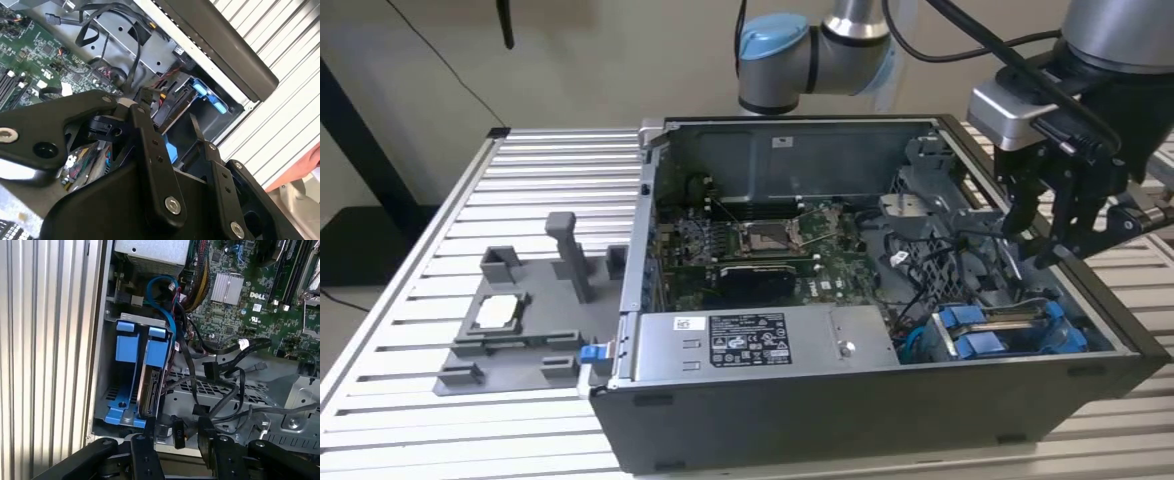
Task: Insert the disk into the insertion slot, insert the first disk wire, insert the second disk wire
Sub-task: 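Insert the first disk wire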
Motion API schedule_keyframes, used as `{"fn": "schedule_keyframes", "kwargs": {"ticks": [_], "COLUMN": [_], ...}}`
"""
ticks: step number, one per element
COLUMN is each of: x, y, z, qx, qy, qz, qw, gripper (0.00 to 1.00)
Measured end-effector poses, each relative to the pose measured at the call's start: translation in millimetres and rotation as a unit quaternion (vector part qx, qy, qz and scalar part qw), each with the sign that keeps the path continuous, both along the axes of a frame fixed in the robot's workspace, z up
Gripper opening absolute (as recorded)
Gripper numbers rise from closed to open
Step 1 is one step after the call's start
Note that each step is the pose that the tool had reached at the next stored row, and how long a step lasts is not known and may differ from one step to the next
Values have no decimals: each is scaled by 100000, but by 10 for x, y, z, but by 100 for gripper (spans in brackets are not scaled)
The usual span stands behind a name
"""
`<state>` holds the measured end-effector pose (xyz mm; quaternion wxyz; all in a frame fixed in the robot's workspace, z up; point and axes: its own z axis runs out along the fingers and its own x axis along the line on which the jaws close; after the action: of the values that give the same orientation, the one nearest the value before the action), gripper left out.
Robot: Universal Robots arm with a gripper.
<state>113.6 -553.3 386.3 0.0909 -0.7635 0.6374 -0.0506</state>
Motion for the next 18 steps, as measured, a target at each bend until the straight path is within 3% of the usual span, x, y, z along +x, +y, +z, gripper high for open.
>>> {"fn": "schedule_keyframes", "kwargs": {"ticks": [2,5,6,7,14,16,18], "x": [3,6,9,10,12,17,27], "y": [7,9,10,10,9,8,-4], "z": [0,-1,0,0,-3,-6,-12], "qx": [-1,6,6,4,-51,-139,-137], "qy": [1,1,3,1,6,192,570], "qz": [326,578,605,614,614,628,618], "qw": [99999,99998,99998,99998,99998,99998,99996], "gripper": [44,26,26,20,19,19,19]}}
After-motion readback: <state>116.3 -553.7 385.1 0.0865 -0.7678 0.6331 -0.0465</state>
